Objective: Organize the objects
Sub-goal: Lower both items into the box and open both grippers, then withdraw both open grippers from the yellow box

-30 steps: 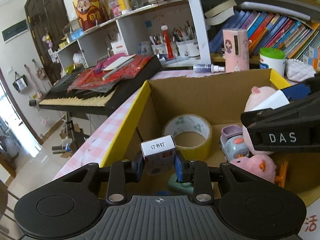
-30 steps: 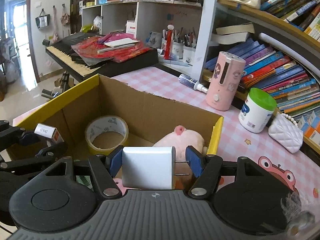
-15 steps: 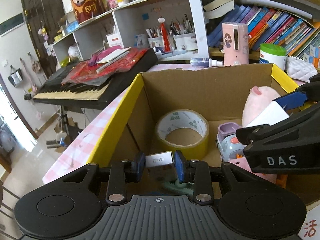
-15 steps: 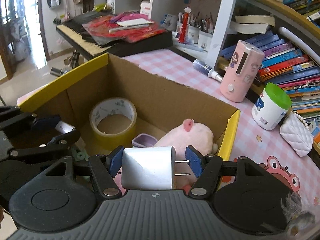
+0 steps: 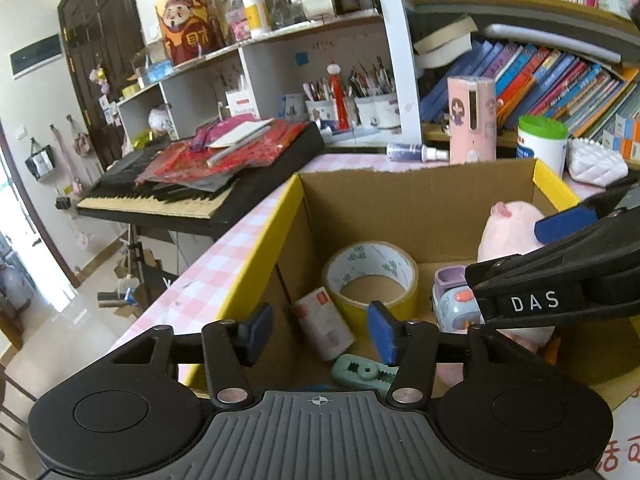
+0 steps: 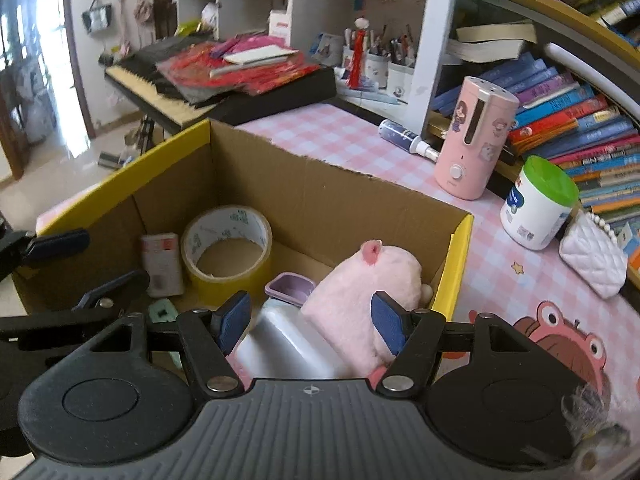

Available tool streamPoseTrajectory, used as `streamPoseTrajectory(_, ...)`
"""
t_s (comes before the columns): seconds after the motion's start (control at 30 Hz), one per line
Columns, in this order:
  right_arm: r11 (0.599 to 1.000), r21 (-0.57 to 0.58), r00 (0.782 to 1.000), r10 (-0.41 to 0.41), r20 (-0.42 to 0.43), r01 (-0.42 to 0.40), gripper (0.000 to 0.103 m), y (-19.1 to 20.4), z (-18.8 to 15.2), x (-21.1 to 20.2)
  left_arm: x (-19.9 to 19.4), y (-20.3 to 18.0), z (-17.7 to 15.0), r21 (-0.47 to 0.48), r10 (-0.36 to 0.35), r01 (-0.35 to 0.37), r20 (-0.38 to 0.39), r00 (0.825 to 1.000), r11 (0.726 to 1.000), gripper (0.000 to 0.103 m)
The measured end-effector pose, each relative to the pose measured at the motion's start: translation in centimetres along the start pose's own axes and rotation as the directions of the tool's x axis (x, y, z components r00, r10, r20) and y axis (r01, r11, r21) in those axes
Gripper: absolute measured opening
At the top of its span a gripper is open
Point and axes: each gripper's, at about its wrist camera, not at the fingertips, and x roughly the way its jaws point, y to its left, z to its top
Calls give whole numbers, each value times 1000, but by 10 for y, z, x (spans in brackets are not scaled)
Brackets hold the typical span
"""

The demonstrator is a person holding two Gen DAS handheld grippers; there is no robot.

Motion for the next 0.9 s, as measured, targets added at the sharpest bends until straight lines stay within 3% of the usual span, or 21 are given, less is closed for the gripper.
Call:
streamPoseTrajectory(0.3,999,31,994,-40,102,37,66,11,-3,-36,-30,13,-1,-44,12,-9,61,998,999,72)
streamPoseTrajectory(0.53,991,89,974,-121,193,105,68,19,-15,-74,-58,22,-6,-58,-2,8,107,994,998,80)
streamPoseTrajectory(0.9,961,186,936,-249,249,206,72,36,-49,-124,-93,38,-29,-66,-20,28,123,992,997,85)
